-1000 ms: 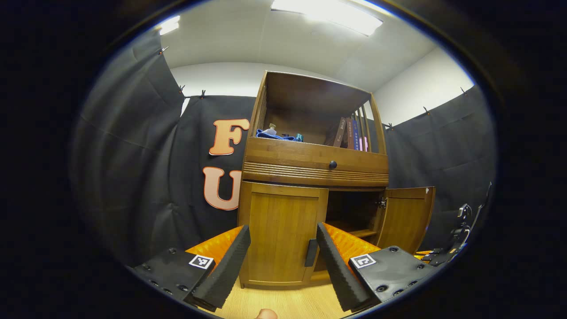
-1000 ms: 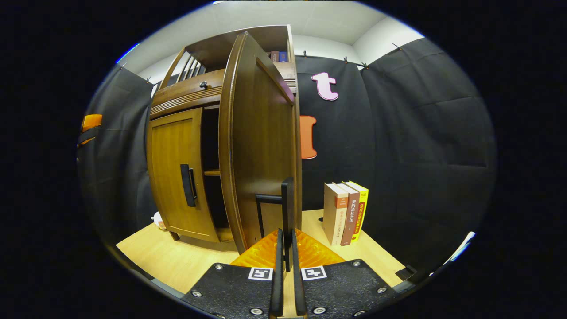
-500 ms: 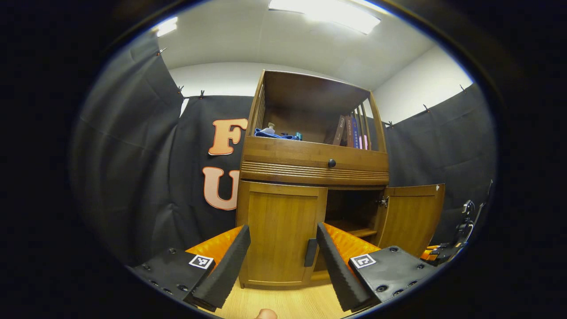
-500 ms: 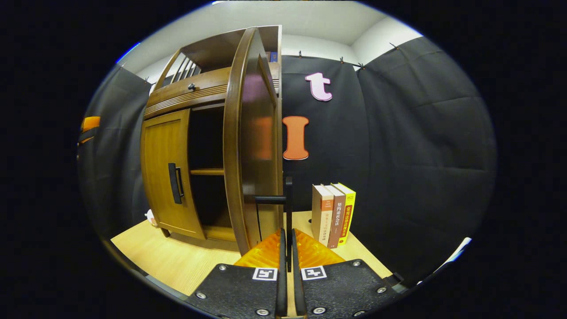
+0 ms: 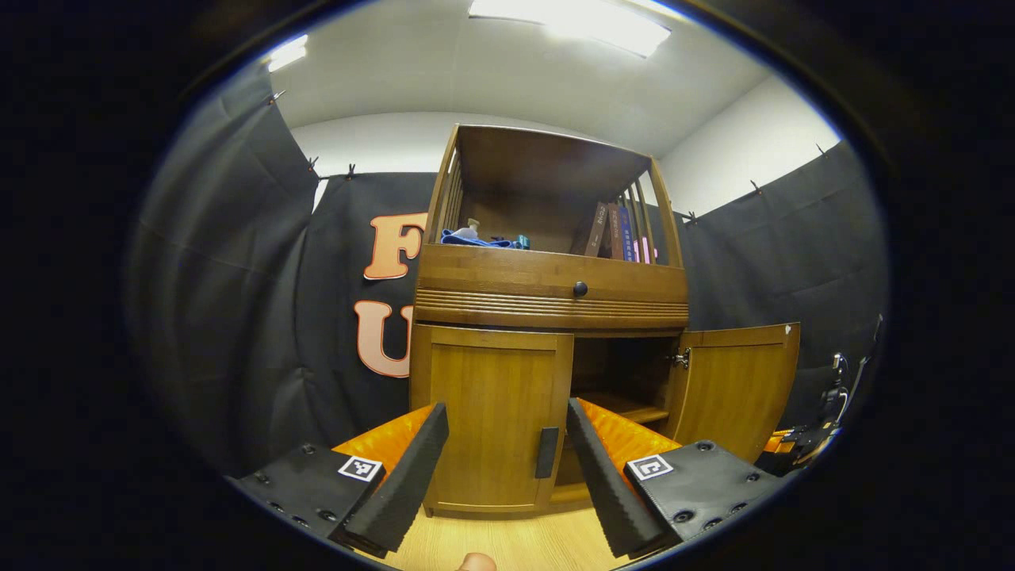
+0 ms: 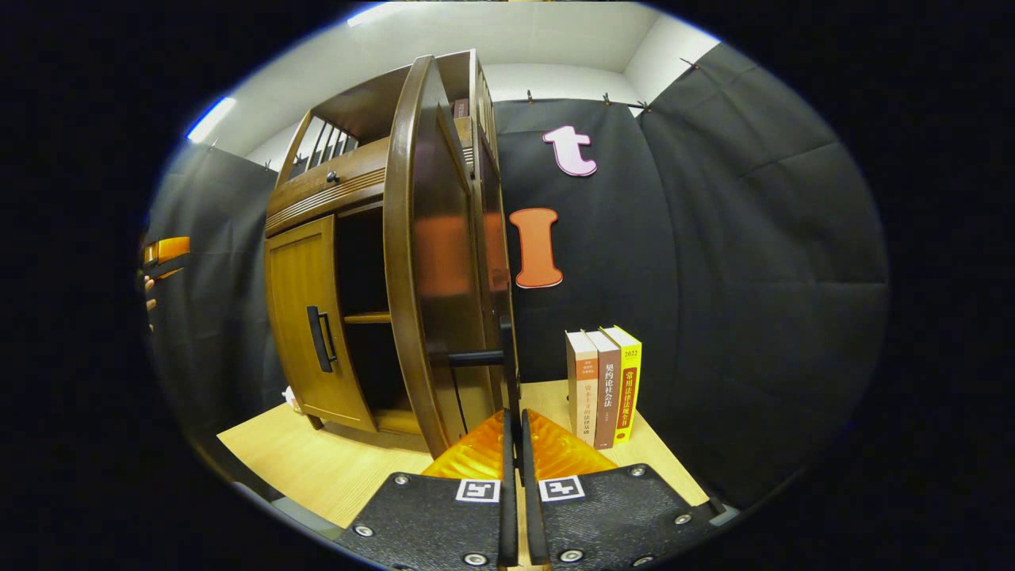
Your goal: Open the right door of the double-door shoe cabinet with the right hand, and open the left door with the left hand.
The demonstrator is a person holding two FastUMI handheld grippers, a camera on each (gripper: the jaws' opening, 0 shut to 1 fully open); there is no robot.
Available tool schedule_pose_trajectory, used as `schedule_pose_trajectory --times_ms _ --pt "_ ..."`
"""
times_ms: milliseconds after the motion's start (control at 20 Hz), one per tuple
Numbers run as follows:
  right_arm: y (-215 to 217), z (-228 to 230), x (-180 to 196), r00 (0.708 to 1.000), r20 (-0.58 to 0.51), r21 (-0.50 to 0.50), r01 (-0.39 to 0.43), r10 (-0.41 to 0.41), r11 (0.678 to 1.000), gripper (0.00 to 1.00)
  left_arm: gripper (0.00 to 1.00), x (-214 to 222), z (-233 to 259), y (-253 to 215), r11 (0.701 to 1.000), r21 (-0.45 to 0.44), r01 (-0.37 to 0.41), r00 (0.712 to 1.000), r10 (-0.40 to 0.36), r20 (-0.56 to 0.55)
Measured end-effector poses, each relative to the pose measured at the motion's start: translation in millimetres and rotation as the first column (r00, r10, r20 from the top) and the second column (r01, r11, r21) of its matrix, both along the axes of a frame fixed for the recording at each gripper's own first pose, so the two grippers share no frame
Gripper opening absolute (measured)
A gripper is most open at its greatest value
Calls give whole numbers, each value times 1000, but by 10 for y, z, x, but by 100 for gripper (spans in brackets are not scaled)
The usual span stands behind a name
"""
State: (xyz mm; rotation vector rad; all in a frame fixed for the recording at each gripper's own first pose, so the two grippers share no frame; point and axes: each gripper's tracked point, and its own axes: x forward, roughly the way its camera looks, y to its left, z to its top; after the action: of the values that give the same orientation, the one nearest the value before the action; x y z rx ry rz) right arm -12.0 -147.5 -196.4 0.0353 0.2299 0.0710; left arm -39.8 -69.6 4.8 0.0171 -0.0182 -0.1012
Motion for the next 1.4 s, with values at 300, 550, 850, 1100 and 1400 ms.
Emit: schedule_pose_trajectory --times_ms 300,550,850,1100,1400 --pt "-118 89 -225 1000 7 -9 20 -20 1000 12 94 115 -134 -209 1000 -7 24 999 -24 -24" --pt "-307 471 -454 989 88 -24 120 -117 993 33 94 223 -311 -417 999 -5 47 998 -48 -43" --pt "-371 930 -710 963 181 -69 215 -199 974 83 96 480 -745 -723 996 -13 84 993 -85 -85" --pt "-344 1011 -782 955 190 -62 242 -226 968 92 96 756 -1119 -866 997 1 79 993 -79 -88" --pt "-368 1025 -804 951 195 -54 254 -240 966 92 97 1140 -1428 -995 996 34 82 993 -78 -91"
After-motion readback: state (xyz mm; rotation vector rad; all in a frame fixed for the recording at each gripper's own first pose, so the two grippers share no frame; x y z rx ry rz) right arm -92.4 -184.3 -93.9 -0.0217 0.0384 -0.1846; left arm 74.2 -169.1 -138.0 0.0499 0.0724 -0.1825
